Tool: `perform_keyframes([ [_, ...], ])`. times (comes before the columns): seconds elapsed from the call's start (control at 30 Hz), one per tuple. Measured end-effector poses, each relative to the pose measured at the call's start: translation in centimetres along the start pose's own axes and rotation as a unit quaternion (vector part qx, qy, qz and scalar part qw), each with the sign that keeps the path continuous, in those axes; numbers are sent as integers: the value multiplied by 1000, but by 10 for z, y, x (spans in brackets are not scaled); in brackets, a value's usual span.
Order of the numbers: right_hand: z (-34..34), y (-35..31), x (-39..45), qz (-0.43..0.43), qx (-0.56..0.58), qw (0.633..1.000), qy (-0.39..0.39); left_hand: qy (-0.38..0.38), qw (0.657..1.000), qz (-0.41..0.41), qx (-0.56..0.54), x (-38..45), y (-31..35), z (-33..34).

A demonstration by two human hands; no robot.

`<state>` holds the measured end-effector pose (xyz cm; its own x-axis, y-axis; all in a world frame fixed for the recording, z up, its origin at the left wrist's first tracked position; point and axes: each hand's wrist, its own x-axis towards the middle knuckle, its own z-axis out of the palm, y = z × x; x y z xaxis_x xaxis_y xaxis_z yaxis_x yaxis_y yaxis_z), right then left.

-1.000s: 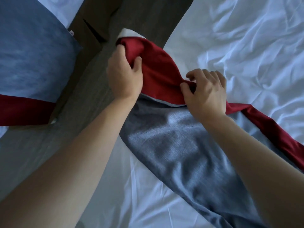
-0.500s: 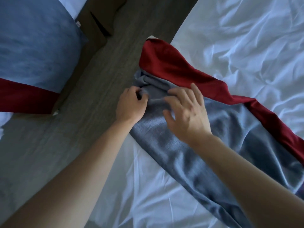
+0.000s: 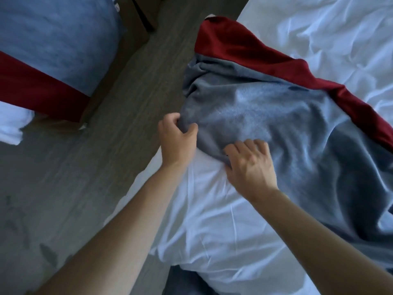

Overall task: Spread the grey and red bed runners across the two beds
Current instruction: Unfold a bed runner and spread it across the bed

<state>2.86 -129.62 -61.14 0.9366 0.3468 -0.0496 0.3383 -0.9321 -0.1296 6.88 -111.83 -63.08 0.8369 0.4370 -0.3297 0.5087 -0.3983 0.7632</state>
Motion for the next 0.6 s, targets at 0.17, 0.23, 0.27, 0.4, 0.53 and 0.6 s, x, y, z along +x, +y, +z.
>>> perform_keyframes([
  [0.17, -9, 11, -4, 25, 50, 997, 51, -52, 887, -316, -333, -33, 11, 9],
  [0.23, -12, 9, -11, 5, 45, 998, 51, -81, 863, -347, -359, -42, 18, 12],
  [0.27, -14, 8, -16, 1, 42, 998, 55, -100, 871, -338, -343, -47, 20, 13],
  [0.4, -30, 0, -41, -17, 63, 992, 111, -139, 879, -309, -334, -66, 28, 16],
  [0.53, -39, -22, -81, -24, 119, 985, 124, -136, 887, -293, -331, -77, 25, 13],
  [0.6, -37, -33, -100, 10, 152, 984, 97, -123, 906, -278, -293, -82, 21, 10],
])
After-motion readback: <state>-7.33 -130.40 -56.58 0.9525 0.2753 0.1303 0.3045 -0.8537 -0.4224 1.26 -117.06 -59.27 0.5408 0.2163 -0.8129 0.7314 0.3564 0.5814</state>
